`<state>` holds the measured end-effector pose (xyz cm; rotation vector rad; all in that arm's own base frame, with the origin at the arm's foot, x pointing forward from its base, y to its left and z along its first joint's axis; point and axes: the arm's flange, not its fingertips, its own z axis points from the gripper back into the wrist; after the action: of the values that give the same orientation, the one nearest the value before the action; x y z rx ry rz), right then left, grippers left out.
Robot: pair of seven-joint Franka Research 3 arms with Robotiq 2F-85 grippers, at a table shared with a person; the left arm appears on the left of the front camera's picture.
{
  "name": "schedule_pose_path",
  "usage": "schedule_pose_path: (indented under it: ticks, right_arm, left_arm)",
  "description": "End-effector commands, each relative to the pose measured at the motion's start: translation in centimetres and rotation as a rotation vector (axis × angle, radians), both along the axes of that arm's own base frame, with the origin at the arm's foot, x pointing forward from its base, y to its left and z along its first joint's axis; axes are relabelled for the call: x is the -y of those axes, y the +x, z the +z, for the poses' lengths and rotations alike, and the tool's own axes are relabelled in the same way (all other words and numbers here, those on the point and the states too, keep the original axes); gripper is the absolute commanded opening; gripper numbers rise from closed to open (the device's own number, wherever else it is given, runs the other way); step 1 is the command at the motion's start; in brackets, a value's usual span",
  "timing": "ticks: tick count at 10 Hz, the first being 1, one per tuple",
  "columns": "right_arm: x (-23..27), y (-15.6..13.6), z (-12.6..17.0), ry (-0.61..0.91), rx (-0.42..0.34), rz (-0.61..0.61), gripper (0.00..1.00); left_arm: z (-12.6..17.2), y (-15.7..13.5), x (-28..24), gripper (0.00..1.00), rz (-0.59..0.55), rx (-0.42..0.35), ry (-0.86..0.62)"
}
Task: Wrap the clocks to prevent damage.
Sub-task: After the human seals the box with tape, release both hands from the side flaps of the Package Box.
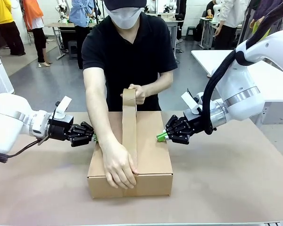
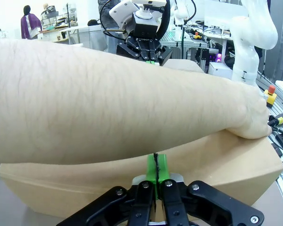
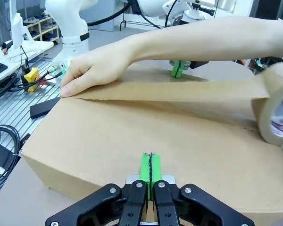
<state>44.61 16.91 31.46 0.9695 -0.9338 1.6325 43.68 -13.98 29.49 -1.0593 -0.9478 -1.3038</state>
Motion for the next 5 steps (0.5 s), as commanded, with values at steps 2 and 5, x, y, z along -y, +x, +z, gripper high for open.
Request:
schedule_pose_path:
  ticks: [2,5]
  right_arm:
    - [-0.09,0.00,-0.27,-0.007,-0.001,-0.004,0.01]
    - [-0.09,0.00,-0.27,-0.007,-0.001,-0.004,0.01]
  left_arm:
    - [-0.18,0.02,-0.01,0.00,0.006,-0.002,0.005]
    - [-0.18,0.02,-0.01,0.00,0.006,-0.002,0.005]
